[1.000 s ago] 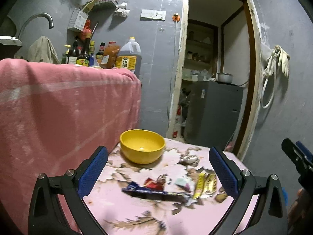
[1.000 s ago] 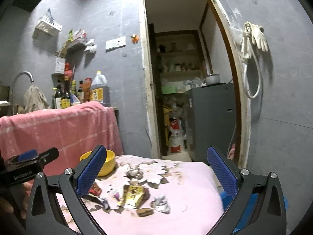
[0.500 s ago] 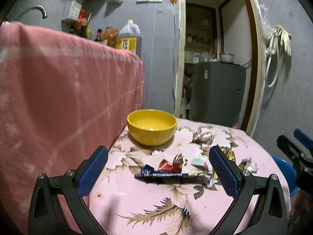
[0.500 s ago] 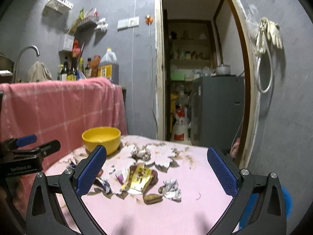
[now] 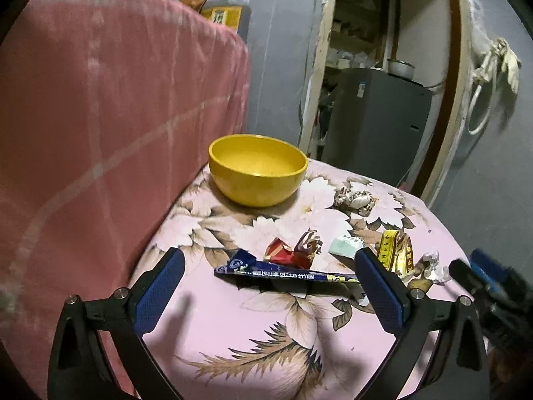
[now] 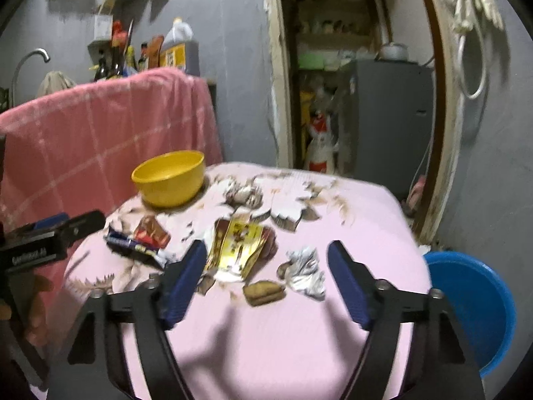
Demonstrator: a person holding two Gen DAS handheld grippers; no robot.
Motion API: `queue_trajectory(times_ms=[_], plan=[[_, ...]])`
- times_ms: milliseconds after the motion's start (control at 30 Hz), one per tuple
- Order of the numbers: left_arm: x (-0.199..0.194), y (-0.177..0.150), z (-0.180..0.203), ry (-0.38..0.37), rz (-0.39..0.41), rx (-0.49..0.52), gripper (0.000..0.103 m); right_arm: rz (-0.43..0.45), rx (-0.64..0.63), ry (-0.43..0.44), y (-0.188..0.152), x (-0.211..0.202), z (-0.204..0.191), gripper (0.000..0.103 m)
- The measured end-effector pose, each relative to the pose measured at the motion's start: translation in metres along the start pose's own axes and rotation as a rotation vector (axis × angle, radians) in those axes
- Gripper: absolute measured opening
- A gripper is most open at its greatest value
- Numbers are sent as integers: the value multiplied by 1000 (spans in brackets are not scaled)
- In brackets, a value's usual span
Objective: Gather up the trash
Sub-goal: 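Grasp the blue snack wrapper with the left gripper while the right grasps the bread piece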
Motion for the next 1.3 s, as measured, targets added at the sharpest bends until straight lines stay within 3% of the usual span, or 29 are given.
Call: queue_trajectory(times_ms=[67, 167, 233, 500, 633, 700, 800, 867, 933, 1167, 1300], plan=[[6, -2, -3, 6, -29, -24, 93, -39, -1, 24, -5, 7, -3, 57], [18, -5, -7, 14, -83, -47, 78, -94, -1, 55, -13, 16, -6, 44], [25, -7, -9, 15, -117, -52, 73, -140, 1, 75, -18, 23, -8, 43], [47, -10, -11, -43, -231, -88, 72, -270, 53, 57, -37, 47, 1, 42], [52, -19, -14, -36, -285, -92, 51, -304, 76, 67, -43, 52, 4, 42], [52, -22, -16, -36, -288, -99, 44, -310, 72, 69, -43, 53, 3, 42], [52, -22, -16, -40, -296, -106, 27, -318, 64, 73, -44, 54, 1, 42], [53, -23, -17, -47, -296, -118, 24, -317, 61, 73, -44, 53, 1, 34], [52, -22, -18, -47, -289, -122, 19, -317, 59, 72, -43, 54, 1, 34], [41, -19, -11, -31, -234, -110, 17, -292, 39, 92, -41, 46, -5, 32], [22, -11, 0, -37, -163, -99, 17, -213, 18, 103, -29, 29, -9, 32]])
Point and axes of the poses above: each gripper's, at about its wrist camera, not at the fingertips, and x roughly the way its jaws point, z to its right, y to its top, the point moved 9 cm from there along x, roughly the way its jaws point, and after that the axes turned 4 degrees about -x, right-handed, at the moved point
